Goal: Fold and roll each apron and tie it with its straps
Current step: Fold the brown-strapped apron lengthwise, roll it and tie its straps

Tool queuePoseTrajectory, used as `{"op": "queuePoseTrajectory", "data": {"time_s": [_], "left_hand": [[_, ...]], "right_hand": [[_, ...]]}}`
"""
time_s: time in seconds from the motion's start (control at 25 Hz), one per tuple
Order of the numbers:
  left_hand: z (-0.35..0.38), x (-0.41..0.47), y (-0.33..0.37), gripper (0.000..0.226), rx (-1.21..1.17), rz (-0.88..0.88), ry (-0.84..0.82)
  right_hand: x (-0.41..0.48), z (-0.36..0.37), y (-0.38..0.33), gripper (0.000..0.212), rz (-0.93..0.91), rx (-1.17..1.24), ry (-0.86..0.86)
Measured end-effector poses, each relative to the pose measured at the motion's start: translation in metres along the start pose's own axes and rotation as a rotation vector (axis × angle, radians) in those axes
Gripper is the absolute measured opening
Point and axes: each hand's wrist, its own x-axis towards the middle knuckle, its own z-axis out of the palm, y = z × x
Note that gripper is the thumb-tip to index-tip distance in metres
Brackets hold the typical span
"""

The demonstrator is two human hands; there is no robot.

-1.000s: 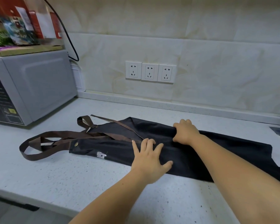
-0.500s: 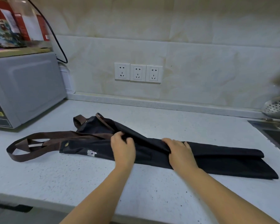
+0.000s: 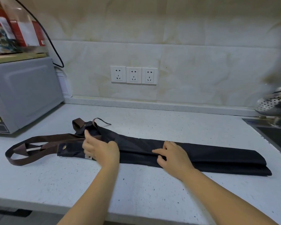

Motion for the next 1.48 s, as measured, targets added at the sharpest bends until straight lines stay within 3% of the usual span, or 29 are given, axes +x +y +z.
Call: {"op": "queuePoseTrajectory", "data": {"time_s": [0.04,0.12,0.2,0.28,0.4,0.52,0.6,0.8,0.92,1.0,1.12,1.2,1.32,1.4,1.48], "left_hand": [[0.002,-0.006,0.002,0.081,0.136,0.263,0.011],[0.018,-0.025,0.012,0.059,0.269,0.731,-0.275],[0.040,-0.047,0.018,0.038,0.371,0.848,-0.727],[0.059,-0.064,0.013,0.034,0.443,0.753,-0.906],[0.072,-0.069,-0.010,0.040,0.745,0.849,-0.858],[0.076,-0.069,-0.013,0.055,1.012,0.856,-0.946],[0.078,-0.070,-0.010,0.060,1.056,0.841,-0.960],[0.078,-0.070,-0.012,0.066,1.113,0.832,-0.945],[0.078,-0.072,-0.010,0.066,1.107,0.826,-0.949],[0.078,-0.073,-0.008,0.065,1.110,0.828,-0.952],[0.078,-0.075,-0.008,0.063,1.112,0.828,-0.954],[0.082,-0.076,-0.008,0.058,1.045,0.812,-0.965],[0.078,-0.060,-0.004,0.045,0.772,0.712,-0.970],[0.059,-0.036,-0.004,0.043,0.793,0.741,-0.880],[0.032,-0.006,-0.013,0.045,0.998,0.841,-0.690]], "right_hand": [[0.001,-0.001,0.000,0.035,0.004,0.010,-0.020],[0.001,-0.004,-0.001,0.034,0.005,-0.001,-0.067],[0.000,-0.008,-0.004,0.027,0.034,0.023,-0.096],[-0.002,-0.011,-0.003,0.026,0.154,0.088,-0.073],[-0.003,-0.019,0.016,0.035,0.503,0.068,0.001],[-0.023,-0.029,0.060,0.059,0.673,-0.204,-0.214],[-0.037,-0.043,0.091,0.076,0.785,-0.198,-0.345],[-0.063,-0.073,0.145,0.094,0.982,-0.219,-0.353],[-0.065,-0.079,0.153,0.094,1.052,-0.217,-0.344],[-0.059,-0.080,0.146,0.082,1.110,-0.263,-0.336],[-0.028,-0.060,0.096,0.061,0.933,-0.250,-0.288],[0.003,-0.032,0.039,0.056,0.721,0.043,-0.237],[0.031,-0.002,-0.020,0.053,0.578,0.460,-0.218],[0.032,0.013,-0.024,0.053,0.518,0.338,-0.260],[0.027,0.020,-0.021,0.057,0.452,0.072,-0.309]]}}
